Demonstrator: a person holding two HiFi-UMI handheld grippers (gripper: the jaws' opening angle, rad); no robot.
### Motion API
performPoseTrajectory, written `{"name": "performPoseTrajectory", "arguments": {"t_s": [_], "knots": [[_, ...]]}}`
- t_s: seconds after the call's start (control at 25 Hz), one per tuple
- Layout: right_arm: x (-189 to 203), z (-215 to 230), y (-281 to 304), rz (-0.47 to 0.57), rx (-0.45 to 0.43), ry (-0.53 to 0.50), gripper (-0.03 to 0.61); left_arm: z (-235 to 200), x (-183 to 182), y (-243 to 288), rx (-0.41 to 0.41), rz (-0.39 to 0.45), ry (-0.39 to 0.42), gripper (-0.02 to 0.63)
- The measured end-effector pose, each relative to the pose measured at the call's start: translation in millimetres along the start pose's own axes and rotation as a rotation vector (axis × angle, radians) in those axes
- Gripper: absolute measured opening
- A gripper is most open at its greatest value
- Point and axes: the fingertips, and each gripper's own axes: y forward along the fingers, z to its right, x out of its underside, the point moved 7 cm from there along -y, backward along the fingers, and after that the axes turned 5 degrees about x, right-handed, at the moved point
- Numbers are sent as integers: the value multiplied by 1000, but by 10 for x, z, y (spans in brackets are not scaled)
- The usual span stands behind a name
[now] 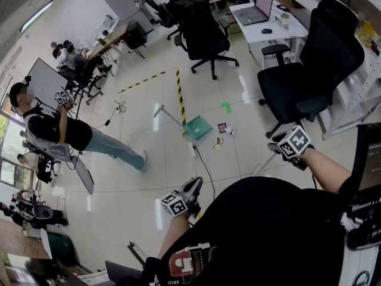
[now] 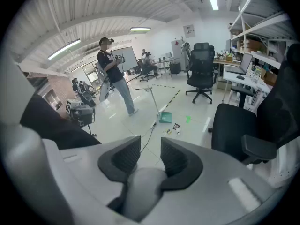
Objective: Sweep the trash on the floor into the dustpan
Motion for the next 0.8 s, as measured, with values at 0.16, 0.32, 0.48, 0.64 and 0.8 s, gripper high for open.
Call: {"name": "performPoseTrajectory", "arguments": {"t_s": [0.16,0.32,0.48,0.64,0.8], "knots": [[-174,201,-17,32,3,3,132,78,-53,192,-7,-13,2,0],[-406,351,79,50,13,18,132,-48,-78,270,7,-21,0,0],[-779,455,281,61,22,40,132,-434,-168,315,27,-7,-23,0],[-1297,516,623,63,26,64,132,-1068,-355,442,75,-10,-55,0],[-1940,578,1105,52,60,96,132,-1946,-674,561,139,-38,-71,0]]}}
